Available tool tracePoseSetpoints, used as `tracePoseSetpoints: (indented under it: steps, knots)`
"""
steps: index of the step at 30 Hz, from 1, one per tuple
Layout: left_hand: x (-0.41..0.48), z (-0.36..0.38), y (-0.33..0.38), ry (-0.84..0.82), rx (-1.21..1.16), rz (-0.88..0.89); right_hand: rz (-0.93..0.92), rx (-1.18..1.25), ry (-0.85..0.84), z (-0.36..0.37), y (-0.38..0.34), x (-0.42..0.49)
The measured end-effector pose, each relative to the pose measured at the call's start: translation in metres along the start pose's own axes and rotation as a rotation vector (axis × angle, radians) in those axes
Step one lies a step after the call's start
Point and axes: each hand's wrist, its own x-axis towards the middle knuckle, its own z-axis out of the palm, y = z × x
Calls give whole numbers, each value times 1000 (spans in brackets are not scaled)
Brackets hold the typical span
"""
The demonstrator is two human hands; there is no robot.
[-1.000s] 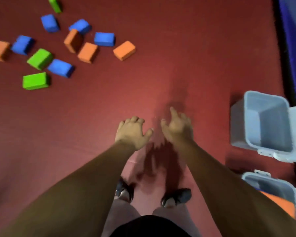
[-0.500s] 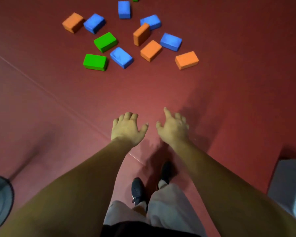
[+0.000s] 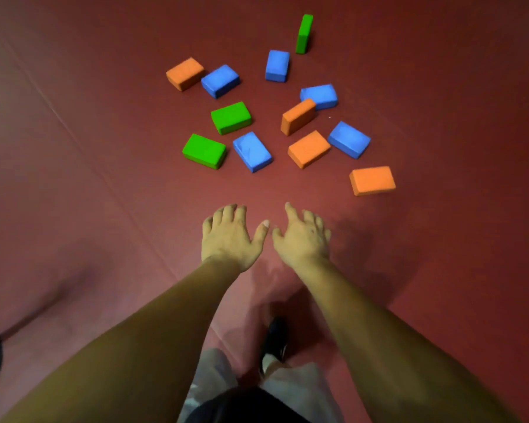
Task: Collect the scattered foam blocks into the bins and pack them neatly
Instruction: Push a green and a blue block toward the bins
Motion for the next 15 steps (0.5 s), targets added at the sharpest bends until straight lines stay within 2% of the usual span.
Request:
tracePoseSetpoints:
  steps: [4,9,15]
  knots:
    - [61,-18,-6,11,-8,-19,-42,-37,-15,-16,-32,64]
    - [153,-35,-59,37,-20,-99,-87,-80,-31,-18,-91,151]
    - [286,-63,-111,-42,4,-87,-51,-106,-79,-19,-163,260]
